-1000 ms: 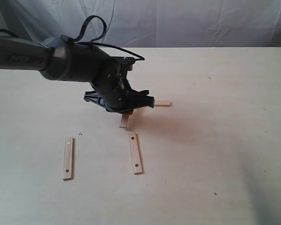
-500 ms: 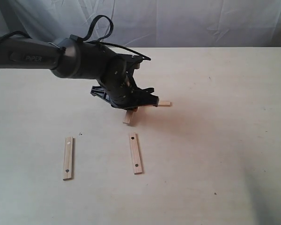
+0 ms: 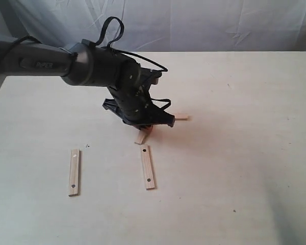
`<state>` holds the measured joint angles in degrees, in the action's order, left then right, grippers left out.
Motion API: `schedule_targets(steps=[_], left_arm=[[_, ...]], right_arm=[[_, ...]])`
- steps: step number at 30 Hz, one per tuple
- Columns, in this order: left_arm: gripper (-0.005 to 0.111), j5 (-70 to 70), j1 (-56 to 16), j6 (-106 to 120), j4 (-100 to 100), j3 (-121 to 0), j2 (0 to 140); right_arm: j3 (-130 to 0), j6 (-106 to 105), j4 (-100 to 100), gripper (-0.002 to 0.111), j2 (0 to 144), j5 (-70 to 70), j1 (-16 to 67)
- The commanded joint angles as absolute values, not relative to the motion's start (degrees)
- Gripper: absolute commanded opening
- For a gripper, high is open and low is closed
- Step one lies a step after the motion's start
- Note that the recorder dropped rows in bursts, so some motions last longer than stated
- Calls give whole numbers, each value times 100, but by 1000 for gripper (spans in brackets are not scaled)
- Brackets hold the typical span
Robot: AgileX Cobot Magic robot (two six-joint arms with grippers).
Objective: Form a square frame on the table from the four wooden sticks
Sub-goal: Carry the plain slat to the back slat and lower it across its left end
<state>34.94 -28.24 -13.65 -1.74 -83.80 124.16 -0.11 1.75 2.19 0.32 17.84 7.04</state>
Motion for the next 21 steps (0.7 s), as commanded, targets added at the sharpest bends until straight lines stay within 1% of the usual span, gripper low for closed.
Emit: schedule_targets(steps=[1,8,21], left_arm=[[0,3392,-2868,-1176,-151,-8408,12423],[0,3224,-2853,-1176,700,-8408,12423],[0,3119,-2853,-1176,694,-8408,12423]], right_arm=[[0,149,232,0,0,1743,667],[0,149,232,0,0,1743,667],[0,149,232,0,0,1743,667]])
